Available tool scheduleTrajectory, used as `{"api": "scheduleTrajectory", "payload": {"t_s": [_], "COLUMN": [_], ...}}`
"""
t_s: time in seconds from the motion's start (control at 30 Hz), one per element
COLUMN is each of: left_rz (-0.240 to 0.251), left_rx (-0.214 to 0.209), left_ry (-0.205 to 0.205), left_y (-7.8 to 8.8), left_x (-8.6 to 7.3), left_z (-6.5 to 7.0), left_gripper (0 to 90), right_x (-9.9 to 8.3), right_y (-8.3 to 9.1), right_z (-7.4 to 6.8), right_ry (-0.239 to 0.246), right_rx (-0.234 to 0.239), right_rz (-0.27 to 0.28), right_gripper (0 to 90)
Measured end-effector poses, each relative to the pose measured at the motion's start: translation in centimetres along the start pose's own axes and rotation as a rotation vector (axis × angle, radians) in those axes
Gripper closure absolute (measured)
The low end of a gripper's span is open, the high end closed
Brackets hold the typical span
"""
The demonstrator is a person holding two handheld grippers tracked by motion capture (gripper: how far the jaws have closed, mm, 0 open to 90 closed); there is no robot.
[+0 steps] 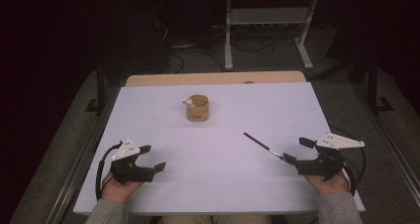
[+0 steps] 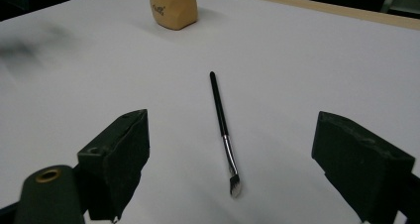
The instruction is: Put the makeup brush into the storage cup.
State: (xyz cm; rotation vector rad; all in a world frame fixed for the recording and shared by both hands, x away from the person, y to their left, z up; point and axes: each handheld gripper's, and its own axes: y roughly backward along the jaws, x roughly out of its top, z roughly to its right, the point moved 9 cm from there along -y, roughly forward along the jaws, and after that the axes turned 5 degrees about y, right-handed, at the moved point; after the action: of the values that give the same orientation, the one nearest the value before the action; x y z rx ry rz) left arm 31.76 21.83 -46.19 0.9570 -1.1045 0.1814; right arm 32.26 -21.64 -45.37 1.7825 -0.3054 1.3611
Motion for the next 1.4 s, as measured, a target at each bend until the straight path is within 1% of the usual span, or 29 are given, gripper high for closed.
{"api": "scheduleTrajectory", "payload": {"t_s": [0.03,0.17,0.23,0.37,0.67,0.77,0.83,0.87,1.0,1.07,1.2,1.23,1.3,1.33,1.4], "left_rz": [0.0,-0.005,0.0,-0.005,-0.006,-0.006,-0.002,-0.003,0.001,-0.006,-0.012,-0.011,-0.01,-0.016,-0.018], "left_rx": [0.001,0.003,0.004,0.004,0.002,0.006,0.006,0.008,0.005,0.0,-0.001,-0.005,-0.008,-0.004,-0.004], "left_ry": [-0.005,0.001,0.006,-0.002,0.003,-0.009,-0.005,-0.005,0.006,0.006,-0.014,-0.003,-0.007,-0.019,-0.025], "left_y": [0.01,0.04,0.05,0.03,0.21,0.37,0.36,0.34,0.27,0.18,0.04,0.02,-0.02,-0.08,-0.12], "left_x": [0.0,-0.11,-0.09,-0.14,-0.3,-0.25,-0.21,-0.27,-0.24,-0.29,-0.31,-0.3,-0.28,-0.29,-0.27], "left_z": [-0.03,-0.08,-0.09,-0.07,0.01,-0.11,-0.09,-0.13,-0.13,-0.02,0.12,0.26,0.31,0.38,0.4], "left_gripper": [16.3,16.4,16.4,16.4,16.5,16.5,16.5,16.5,16.5,16.5,16.5,16.5,16.5,16.5,16.5], "right_x": [-0.01,0.01,0.0,-0.07,0.03,0.14,0.13,0.14,0.1,0.04,0.15,0.17,0.12,0.08,0.02], "right_y": [-0.01,-0.03,-0.07,-0.11,-0.09,-0.14,-0.17,-0.25,-0.36,-0.37,-0.43,-0.51,-0.63,-0.72,-0.77], "right_z": [0.02,0.1,0.15,0.16,0.0,-0.09,-0.11,-0.14,-0.15,-0.21,-0.46,-0.52,-0.6,-0.61,-0.59], "right_ry": [0.0,0.001,0.003,0.004,0.003,0.01,0.015,0.025,0.03,0.028,0.023,0.026,0.029,0.027,0.031], "right_rx": [0.0,0.001,0.002,0.002,0.003,0.002,-0.001,-0.003,0.001,0.003,0.009,0.009,0.011,0.012,0.012], "right_rz": [-0.002,-0.003,-0.004,-0.01,-0.015,-0.013,-0.017,-0.021,-0.025,-0.032,-0.036,-0.038,-0.049,-0.055,-0.069], "right_gripper": [13.6,13.6,13.6,13.6,13.6,13.6,13.6,13.6,13.6,13.6,13.6,13.6,13.6,13.6,13.5]}}
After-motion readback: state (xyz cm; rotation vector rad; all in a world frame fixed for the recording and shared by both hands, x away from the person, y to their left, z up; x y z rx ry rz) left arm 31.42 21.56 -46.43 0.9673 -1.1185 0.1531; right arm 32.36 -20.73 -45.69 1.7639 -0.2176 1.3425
